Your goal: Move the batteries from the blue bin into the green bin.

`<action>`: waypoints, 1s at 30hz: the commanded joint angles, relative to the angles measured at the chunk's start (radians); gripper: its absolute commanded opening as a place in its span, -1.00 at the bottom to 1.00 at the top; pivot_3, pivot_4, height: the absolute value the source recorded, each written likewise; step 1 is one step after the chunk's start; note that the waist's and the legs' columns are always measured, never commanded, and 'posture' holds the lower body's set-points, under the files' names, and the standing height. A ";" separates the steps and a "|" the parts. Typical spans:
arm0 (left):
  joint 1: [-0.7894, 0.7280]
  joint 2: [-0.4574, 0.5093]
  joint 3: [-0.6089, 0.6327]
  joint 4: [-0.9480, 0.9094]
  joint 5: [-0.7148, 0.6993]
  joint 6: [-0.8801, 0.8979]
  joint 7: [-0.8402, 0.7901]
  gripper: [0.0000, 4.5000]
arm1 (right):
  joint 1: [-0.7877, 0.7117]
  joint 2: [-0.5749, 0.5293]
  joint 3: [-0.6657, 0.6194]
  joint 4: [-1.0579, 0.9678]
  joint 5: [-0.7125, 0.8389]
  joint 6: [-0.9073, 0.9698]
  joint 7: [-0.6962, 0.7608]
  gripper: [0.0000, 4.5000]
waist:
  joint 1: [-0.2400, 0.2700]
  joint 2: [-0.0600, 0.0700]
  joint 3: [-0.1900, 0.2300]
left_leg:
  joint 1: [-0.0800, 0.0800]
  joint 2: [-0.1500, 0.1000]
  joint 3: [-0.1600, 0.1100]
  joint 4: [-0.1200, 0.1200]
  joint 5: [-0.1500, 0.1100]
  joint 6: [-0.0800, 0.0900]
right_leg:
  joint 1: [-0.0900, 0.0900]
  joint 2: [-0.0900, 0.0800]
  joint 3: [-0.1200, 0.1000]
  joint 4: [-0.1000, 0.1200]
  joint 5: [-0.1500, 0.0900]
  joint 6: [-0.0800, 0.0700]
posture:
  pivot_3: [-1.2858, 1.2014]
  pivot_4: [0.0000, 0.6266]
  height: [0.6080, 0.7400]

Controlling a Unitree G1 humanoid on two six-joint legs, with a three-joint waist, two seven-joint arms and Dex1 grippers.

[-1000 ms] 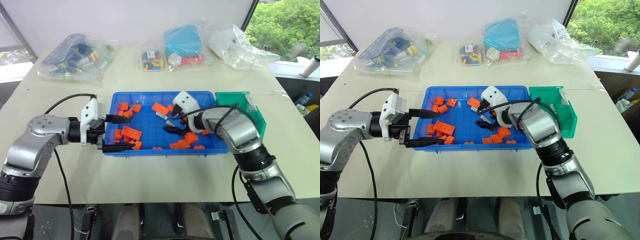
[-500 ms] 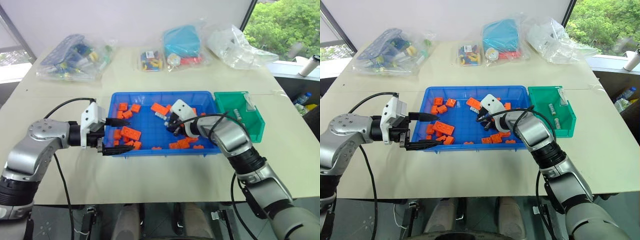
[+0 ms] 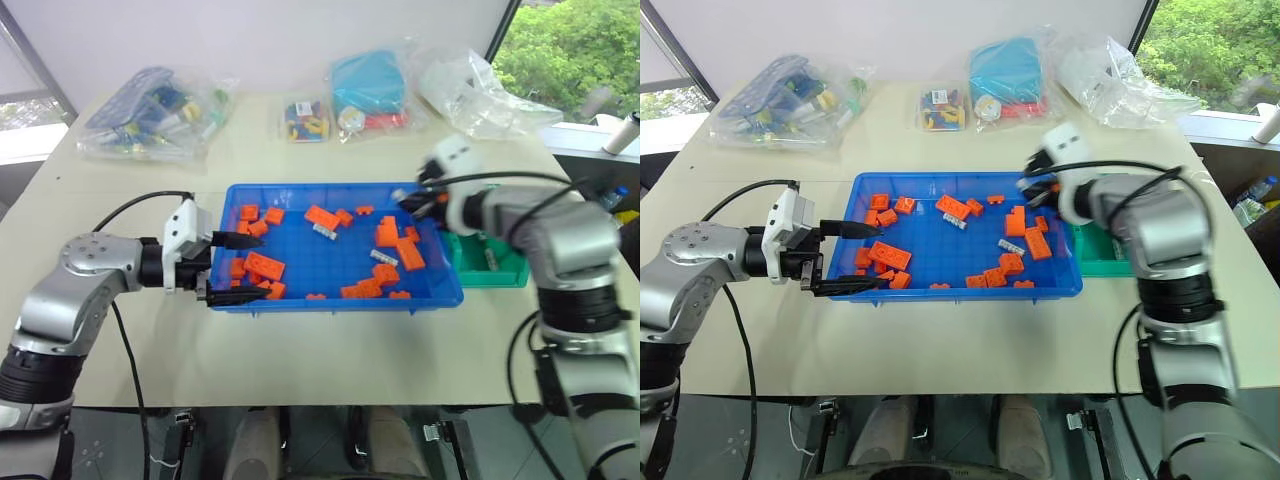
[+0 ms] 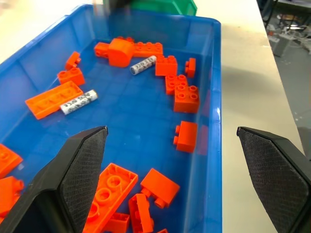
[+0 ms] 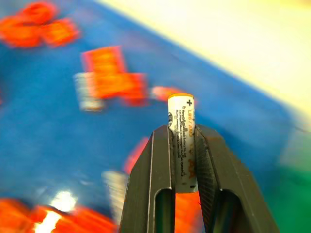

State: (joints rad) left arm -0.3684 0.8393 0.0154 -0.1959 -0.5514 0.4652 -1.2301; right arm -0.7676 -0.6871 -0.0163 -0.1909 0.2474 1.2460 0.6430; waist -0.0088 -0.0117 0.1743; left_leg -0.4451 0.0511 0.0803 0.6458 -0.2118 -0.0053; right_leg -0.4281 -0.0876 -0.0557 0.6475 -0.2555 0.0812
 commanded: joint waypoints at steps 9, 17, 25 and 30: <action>-0.069 -0.031 -0.028 0.037 0.025 -0.032 -0.029 1.00 | 0.185 -0.172 -0.171 -0.082 -0.007 -0.032 -0.065 -0.34 | -0.006 0.000 0.000 | 0.001 0.000 0.001 0.000 0.000 0.000 | 0.000 0.000 0.000 0.000 0.000 0.000 | 0.03 -0.52 0.94; -0.078 -0.026 -0.018 0.026 0.023 -0.016 -0.025 1.00 | 0.010 -0.028 -0.044 -0.076 0.059 -0.094 -0.055 0.29 | -0.012 0.001 0.000 | 0.001 0.001 0.001 0.000 0.000 0.000 | -0.001 0.001 0.001 0.001 0.000 0.000 | 0.03 -0.52 0.94; -0.035 -0.002 0.027 -0.023 0.012 -0.002 0.011 1.00 | -0.046 0.316 0.258 0.082 0.017 -0.142 -0.118 0.29 | -0.003 0.000 0.000 | -0.001 0.001 0.000 0.001 0.000 0.000 | 0.000 0.001 0.000 0.001 0.000 0.000 | 0.03 -0.52 0.94; 0.014 0.021 0.072 -0.061 -0.003 0.015 0.032 1.00 | -0.051 0.380 0.303 0.211 -0.012 -0.212 -0.129 0.29 | 0.000 0.000 0.000 | -0.001 0.000 0.000 0.002 0.000 0.000 | 0.000 0.000 0.000 0.001 0.000 0.000 | 0.03 -0.52 0.94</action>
State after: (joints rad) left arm -0.3574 0.8467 0.0397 -0.2179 -0.5355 0.4762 -1.2096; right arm -0.7975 -0.3213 0.2988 -0.0029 0.2506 1.0788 0.5186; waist -0.0088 -0.0116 0.1745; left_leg -0.4462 0.0510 0.0801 0.6477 -0.2118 -0.0050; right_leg -0.4281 -0.0876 -0.0554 0.6484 -0.2553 0.0816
